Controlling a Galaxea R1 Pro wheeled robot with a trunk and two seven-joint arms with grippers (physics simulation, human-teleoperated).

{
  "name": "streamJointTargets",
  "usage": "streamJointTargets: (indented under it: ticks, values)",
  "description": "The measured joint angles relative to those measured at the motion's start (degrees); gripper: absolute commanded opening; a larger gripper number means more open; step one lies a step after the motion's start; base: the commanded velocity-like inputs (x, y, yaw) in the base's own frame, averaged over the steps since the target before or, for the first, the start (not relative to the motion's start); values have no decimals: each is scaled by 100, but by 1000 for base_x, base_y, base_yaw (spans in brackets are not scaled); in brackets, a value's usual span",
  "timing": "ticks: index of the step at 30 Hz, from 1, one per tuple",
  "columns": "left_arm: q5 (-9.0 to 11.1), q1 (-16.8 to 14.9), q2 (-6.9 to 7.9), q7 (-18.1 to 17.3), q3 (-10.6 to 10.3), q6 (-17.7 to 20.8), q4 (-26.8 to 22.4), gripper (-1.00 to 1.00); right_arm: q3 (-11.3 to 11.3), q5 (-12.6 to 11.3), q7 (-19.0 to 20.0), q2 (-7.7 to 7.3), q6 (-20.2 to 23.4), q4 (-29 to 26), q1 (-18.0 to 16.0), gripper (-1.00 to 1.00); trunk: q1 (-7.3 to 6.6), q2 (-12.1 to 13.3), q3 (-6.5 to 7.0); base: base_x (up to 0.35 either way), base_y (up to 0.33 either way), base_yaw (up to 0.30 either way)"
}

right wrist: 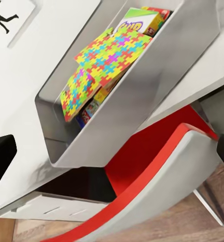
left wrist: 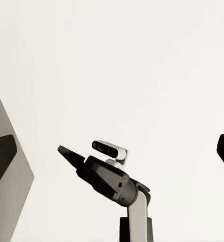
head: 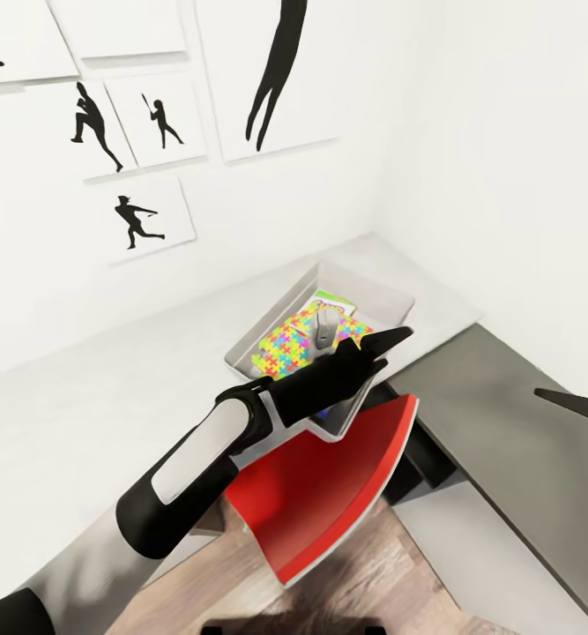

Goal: Put all the toys in the child's room - the three board games (two on the bed and one on the table), the two jigsaw puzzles on the table, and the tennis ball on the table - inside the toy box on the table in the child's room.

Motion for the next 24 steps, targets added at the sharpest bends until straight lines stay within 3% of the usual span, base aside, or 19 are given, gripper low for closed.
streamJointTargets:
  ticks: [24]
  values:
    - [-4, 21, 3, -31, 34, 2, 1, 100, 8, 9, -8, -8, 0, 0, -6, 100, 0, 0, 219, -1, 0, -131]
